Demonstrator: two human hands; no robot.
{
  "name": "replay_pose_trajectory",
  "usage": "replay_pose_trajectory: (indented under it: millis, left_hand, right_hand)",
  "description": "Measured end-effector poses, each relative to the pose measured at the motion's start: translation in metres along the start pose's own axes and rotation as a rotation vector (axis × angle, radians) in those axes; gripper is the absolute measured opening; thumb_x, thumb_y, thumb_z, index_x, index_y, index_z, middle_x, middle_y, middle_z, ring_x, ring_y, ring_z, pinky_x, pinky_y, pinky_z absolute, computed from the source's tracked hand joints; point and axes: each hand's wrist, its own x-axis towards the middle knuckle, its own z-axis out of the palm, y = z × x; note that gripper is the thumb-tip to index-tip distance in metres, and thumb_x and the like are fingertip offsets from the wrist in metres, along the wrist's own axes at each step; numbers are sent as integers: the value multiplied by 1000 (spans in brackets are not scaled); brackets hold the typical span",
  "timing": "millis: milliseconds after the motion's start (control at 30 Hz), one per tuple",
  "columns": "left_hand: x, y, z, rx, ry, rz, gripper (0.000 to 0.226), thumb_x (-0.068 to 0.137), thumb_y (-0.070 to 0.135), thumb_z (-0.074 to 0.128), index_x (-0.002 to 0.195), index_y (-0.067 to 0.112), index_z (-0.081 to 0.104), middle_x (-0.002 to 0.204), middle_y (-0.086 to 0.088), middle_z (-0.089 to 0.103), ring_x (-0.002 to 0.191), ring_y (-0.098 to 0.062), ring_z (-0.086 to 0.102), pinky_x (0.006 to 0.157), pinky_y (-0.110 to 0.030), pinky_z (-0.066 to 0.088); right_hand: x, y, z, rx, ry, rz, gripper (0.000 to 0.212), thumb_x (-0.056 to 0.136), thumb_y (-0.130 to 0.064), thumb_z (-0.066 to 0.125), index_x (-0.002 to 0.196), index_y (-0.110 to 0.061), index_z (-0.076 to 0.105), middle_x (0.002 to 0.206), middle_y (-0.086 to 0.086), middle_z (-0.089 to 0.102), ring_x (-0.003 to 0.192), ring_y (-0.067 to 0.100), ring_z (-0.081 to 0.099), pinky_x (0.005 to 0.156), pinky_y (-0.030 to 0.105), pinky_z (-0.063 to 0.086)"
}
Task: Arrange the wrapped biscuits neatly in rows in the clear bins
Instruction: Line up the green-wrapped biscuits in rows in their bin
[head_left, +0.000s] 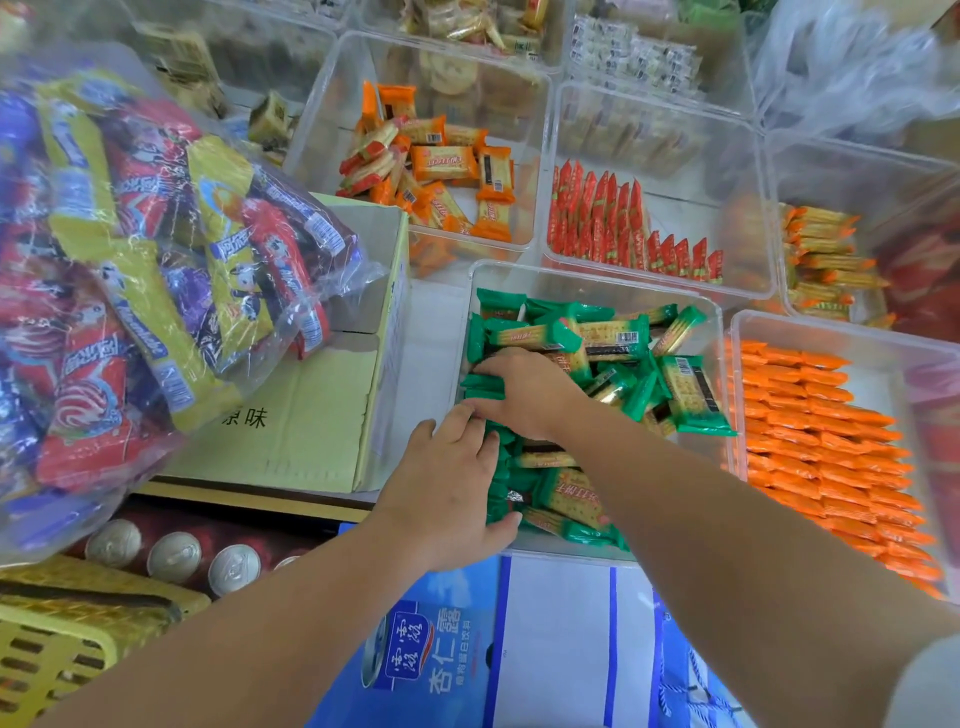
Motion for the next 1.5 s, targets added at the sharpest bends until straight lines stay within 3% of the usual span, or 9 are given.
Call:
replay_pose_trajectory:
  millis: [133, 233, 333, 400, 500, 800, 1000, 1167, 1500]
  left_hand:
    - [-1, 0, 1, 13, -16, 0, 99, 82, 77, 23, 149, 6, 44, 153, -14, 41, 145, -31, 19, 113, -54, 30]
    - [-1, 0, 2, 2, -13, 1, 100, 82, 77, 23, 150, 6, 43, 155, -14, 40, 146, -31, 17, 114, -54, 29]
    - [-1, 0, 1, -9, -10, 1, 99, 82, 77, 25, 149, 6, 44, 154, -14, 41, 145, -30, 18, 114, -54, 30]
    - [-1, 0, 2, -11, -14, 0, 99, 83, 77, 25, 149, 6, 44, 154, -15, 41, 146, -30, 18, 114, -54, 30]
    - [-1, 0, 1, -14, -2, 0, 98, 83, 77, 27, 146, 5, 48, 150, -14, 45, 144, -31, 23, 112, -54, 33]
    - [-1, 0, 1, -18, -4, 4, 98, 83, 77, 26, 145, 5, 49, 149, -13, 47, 143, -31, 24, 111, -53, 34]
    - [-2, 0, 1, -10, -4, 5, 98, 83, 77, 26, 145, 5, 49, 149, -13, 46, 143, -30, 23, 111, -52, 33]
    - [-2, 0, 0, -8, -6, 4, 98, 83, 76, 26, 145, 5, 49, 148, -13, 48, 143, -30, 23, 110, -52, 34]
    - [-2, -1, 3, -13, -1, 11, 96, 84, 76, 28, 145, 5, 50, 148, -13, 48, 143, -31, 24, 111, -53, 35]
  right_hand:
    - [0, 11, -11, 154, 109, 19, 40, 99, -17, 48, 139, -18, 51, 121, 10, 68, 107, 32, 63, 86, 37, 51]
    - [7, 7, -14, 66, 173, 23, 67, 94, -1, 47, 150, -34, 33, 110, 1, 63, 80, 23, 61, 61, 33, 47]
    - [14, 3, -14, -103, 123, -41, 83, 87, 5, 54, 157, -30, 26, 145, -2, 45, 114, 26, 56, 81, 36, 51]
    - [16, 6, -12, -165, 113, -74, 76, 86, 4, 57, 152, -28, 34, 156, -5, 32, 124, 27, 51, 89, 40, 51]
    - [16, 11, -10, -205, 95, -121, 59, 88, 5, 55, 135, -30, 45, 164, -14, 16, 113, 25, 50, 72, 39, 50]
    - [20, 12, -18, -338, 92, -152, 51, 91, -1, 59, 136, -24, 56, 132, 1, 44, 108, 27, 55, 80, 45, 55]
    - [20, 12, -28, -412, -40, -173, 48, 95, 3, 49, 135, -23, 51, 160, -10, 28, 109, 27, 59, 77, 45, 55]
    - [22, 8, -35, -436, -139, -205, 60, 89, 12, 49, 140, -20, 48, 145, 0, 42, 111, 32, 59, 83, 51, 55]
    - [8, 1, -35, -220, 58, -198, 34, 99, -34, 58, 130, -21, 59, 117, 1, 55, 103, 28, 60, 79, 44, 54]
